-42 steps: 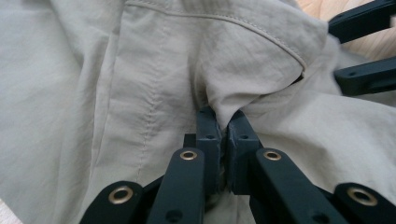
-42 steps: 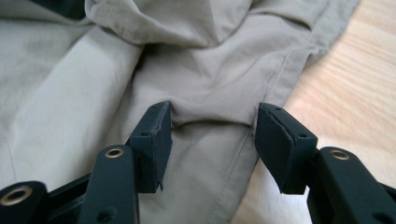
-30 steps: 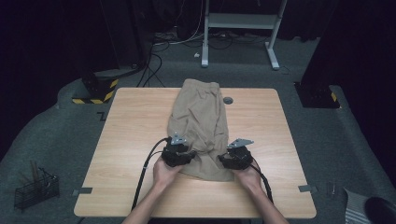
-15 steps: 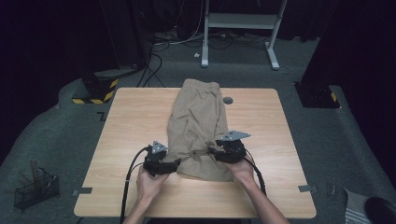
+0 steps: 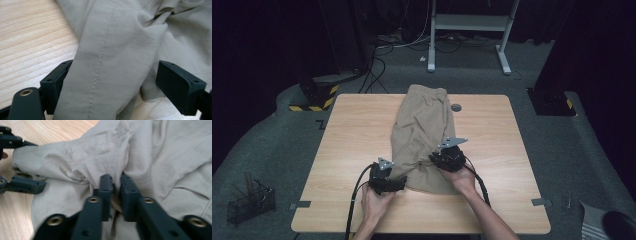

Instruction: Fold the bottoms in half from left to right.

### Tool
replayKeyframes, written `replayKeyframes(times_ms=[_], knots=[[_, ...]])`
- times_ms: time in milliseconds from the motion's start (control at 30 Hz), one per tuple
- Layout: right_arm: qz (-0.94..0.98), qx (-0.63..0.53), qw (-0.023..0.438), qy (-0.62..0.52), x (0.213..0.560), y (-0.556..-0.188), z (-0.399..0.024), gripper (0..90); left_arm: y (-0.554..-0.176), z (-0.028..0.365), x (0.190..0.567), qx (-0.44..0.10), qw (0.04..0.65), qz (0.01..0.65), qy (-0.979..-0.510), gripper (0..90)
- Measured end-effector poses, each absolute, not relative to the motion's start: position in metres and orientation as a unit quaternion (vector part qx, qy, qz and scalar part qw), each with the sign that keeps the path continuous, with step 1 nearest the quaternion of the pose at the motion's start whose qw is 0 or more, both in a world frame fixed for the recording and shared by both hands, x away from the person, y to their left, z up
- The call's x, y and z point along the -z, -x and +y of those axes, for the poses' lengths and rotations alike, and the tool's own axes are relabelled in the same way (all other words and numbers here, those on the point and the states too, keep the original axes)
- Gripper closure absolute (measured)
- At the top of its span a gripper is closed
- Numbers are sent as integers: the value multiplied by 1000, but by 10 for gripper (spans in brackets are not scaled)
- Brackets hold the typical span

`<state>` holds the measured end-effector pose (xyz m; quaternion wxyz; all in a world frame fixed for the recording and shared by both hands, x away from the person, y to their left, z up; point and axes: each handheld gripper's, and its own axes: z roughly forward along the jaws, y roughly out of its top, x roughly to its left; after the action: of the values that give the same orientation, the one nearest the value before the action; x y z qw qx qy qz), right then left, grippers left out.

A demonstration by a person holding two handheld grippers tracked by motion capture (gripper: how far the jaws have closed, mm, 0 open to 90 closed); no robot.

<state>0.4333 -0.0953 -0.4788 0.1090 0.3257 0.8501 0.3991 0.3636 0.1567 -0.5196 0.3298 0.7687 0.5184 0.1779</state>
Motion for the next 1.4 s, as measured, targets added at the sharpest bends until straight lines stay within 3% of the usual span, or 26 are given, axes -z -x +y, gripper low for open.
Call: replayKeyframes(times_ms=[67,367,700,867,1000,1100,1200,1267,1400], knots=[[850,-403,112,-321,480,-431,-98,889,-364,155,520,-191,316,517,-772,169],[836,-430,141,-309,460,-405,-143,899,-356,158,523,-204,322,527,-760,165],[829,-400,134,-368,502,-397,-177,882,-349,169,520,-201,317,528,-762,221],[835,-388,131,-367,500,-398,-168,615,-356,169,520,-197,319,518,-768,251],[843,-357,145,-376,510,-401,-156,552,-364,172,520,-203,320,523,-763,283],[846,-341,160,-378,517,-406,-153,565,-369,171,518,-200,321,517,-768,366],[842,-340,163,-385,517,-411,-154,556,-368,168,518,-193,340,495,-776,615],[842,-340,161,-387,518,-414,-156,531,-368,166,518,-190,343,485,-782,723],[841,-342,162,-386,518,-414,-156,522,-363,165,515,-197,343,477,-785,828]])
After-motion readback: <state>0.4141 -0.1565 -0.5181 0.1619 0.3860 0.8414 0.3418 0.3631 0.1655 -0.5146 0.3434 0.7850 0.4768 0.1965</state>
